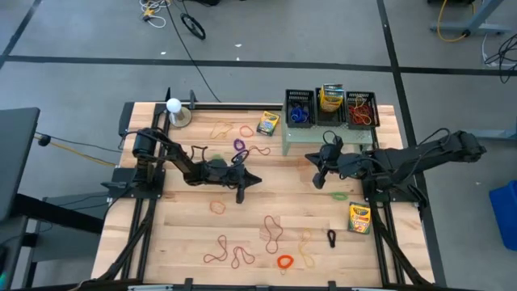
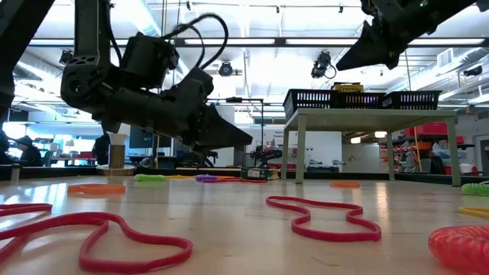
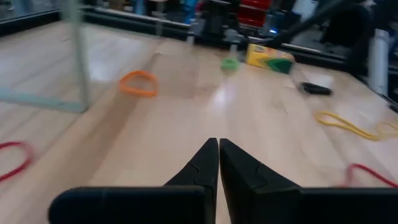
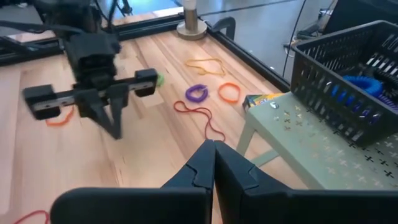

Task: Pick & Place Office Desk Supplies
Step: Put the red rubber band into the right black basket on the shelf

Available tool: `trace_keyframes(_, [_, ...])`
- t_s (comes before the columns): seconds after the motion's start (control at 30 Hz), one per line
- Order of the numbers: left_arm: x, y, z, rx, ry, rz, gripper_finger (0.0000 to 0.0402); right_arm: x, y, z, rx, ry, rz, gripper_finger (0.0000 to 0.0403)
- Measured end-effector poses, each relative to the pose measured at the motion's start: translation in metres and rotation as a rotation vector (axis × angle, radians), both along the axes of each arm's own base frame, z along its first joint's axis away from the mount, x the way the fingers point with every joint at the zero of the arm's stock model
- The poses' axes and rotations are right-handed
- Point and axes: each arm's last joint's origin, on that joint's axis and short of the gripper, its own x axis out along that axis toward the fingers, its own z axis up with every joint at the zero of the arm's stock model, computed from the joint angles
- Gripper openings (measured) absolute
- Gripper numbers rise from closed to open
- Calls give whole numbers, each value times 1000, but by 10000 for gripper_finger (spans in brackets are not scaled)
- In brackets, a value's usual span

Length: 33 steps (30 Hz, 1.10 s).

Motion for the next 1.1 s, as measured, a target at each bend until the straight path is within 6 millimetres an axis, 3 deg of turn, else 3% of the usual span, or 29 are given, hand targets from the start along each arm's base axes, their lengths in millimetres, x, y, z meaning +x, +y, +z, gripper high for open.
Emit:
trace_keyframes(0.57, [-5, -39, 5, -41, 44, -129, 7, 0, 0, -1, 1, -1, 0, 11])
trace_keyframes(0.83, [-22, -65, 21, 2, 207, -118, 12, 0, 0, -1, 1, -1, 0, 11])
trace_keyframes(1.1, [-44, -90, 18, -165, 395, -126, 7, 0, 0, -1, 2, -1, 1, 11])
